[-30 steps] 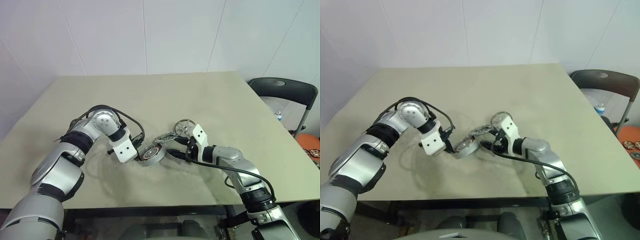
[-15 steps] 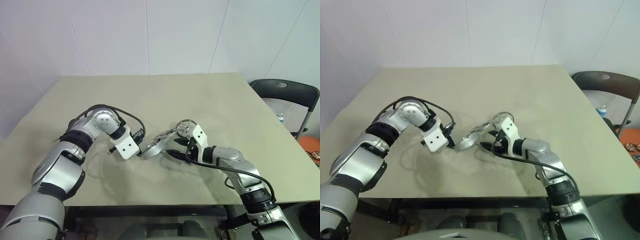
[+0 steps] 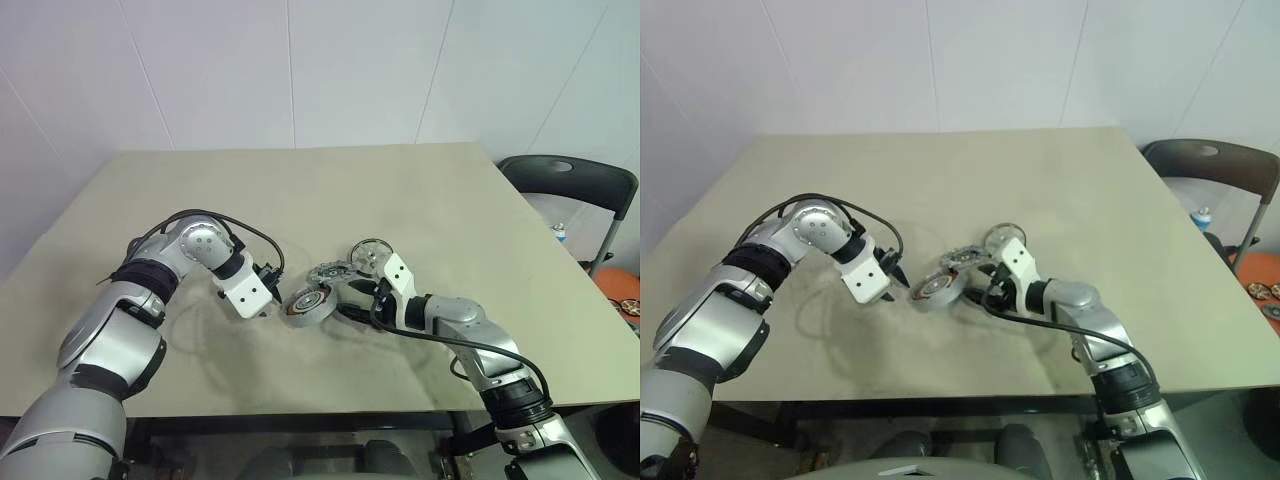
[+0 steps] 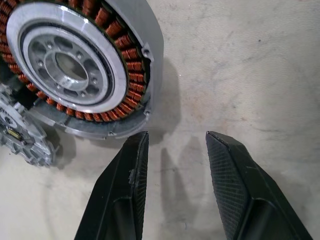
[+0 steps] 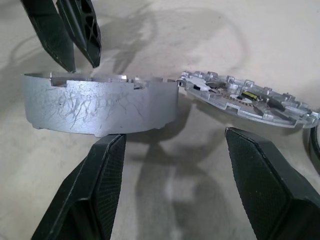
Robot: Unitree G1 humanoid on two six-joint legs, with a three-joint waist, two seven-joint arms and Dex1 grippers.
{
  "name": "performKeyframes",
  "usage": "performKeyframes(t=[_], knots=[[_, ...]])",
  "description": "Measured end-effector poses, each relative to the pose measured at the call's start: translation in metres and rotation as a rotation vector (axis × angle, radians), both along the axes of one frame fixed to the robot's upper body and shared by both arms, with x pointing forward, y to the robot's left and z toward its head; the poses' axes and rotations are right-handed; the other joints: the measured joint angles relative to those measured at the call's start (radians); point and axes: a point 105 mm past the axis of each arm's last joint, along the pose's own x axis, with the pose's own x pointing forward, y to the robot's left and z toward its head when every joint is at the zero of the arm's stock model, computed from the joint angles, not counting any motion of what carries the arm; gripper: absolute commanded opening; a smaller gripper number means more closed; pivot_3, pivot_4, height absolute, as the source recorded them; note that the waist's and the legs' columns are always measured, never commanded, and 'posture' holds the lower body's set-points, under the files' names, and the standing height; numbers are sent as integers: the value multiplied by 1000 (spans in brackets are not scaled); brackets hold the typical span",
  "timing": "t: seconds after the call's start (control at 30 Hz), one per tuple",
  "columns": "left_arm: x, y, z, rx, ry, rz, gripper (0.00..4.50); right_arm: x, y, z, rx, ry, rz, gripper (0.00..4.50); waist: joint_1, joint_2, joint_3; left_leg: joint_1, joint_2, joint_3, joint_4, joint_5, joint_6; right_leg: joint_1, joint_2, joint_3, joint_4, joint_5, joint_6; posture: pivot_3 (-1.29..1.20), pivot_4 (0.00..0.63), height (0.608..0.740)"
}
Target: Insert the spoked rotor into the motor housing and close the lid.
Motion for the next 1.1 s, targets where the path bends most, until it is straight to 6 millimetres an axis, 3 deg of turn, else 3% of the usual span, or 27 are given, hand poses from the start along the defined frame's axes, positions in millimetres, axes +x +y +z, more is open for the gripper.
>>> performKeyframes(t=[0.17, 0.27, 0.53, 0.63, 0.73, 0.9, 0.97, 1.1], knots=[[2, 5, 3, -8, -13, 24, 1951, 5, -32, -5, -107, -15, 7, 3318, 0, 0, 0, 0, 0, 1, 0, 0, 0, 1, 0, 0, 0, 0, 0, 0, 0, 740], [3, 10, 4, -13, -17, 44, 1951, 8, -74, -18, -269, -21, 4, 3318, 3, 0, 0, 0, 0, 4, 0, 0, 1, 1, 0, 0, -1, 0, 0, 0, 0, 740], [8, 18, 7, -75, -49, 117, 1951, 21, -88, -9, -230, -18, -40, 3318, 0, 0, 0, 1, 1, 6, 0, 0, 1, 0, 0, 2, -1, 0, 0, 0, 0, 740], [10, 30, 8, -117, -44, 204, 1951, 22, -79, 2, -162, -15, -34, 3318, -3, 0, 0, 0, 1, 6, -1, 0, 1, -1, 0, 3, 0, 0, 0, 0, 0, 740], [8, 38, 8, -219, 4, 318, 1951, 14, -56, 22, -54, 0, 35, 3318, -5, 0, 0, 0, 2, 6, -1, -1, 1, -2, 0, 4, 0, 0, 0, 0, 0, 740], [-11, 41, 17, -495, 266, 581, 1951, -14, -14, 60, 75, 23, 239, 3318, -8, 0, 0, -2, 2, 6, 0, -3, 5, -4, -1, 4, 0, 0, 0, 0, 0, 740], [-30, 46, 24, -595, 446, 712, 1951, -25, -3, 60, 55, 24, 306, 3318, -21, 0, 0, 0, 2, 7, -1, -3, 6, -3, 0, 4, 1, 0, 0, 0, 0, 740], [-50, 49, 34, -710, 693, 900, 1951, -30, 2, 46, 13, 53, 327, 3318, -22, 1, 0, 2, 3, 9, 1, -3, 5, -1, 0, 4, 1, 0, 0, 0, 0, 740]])
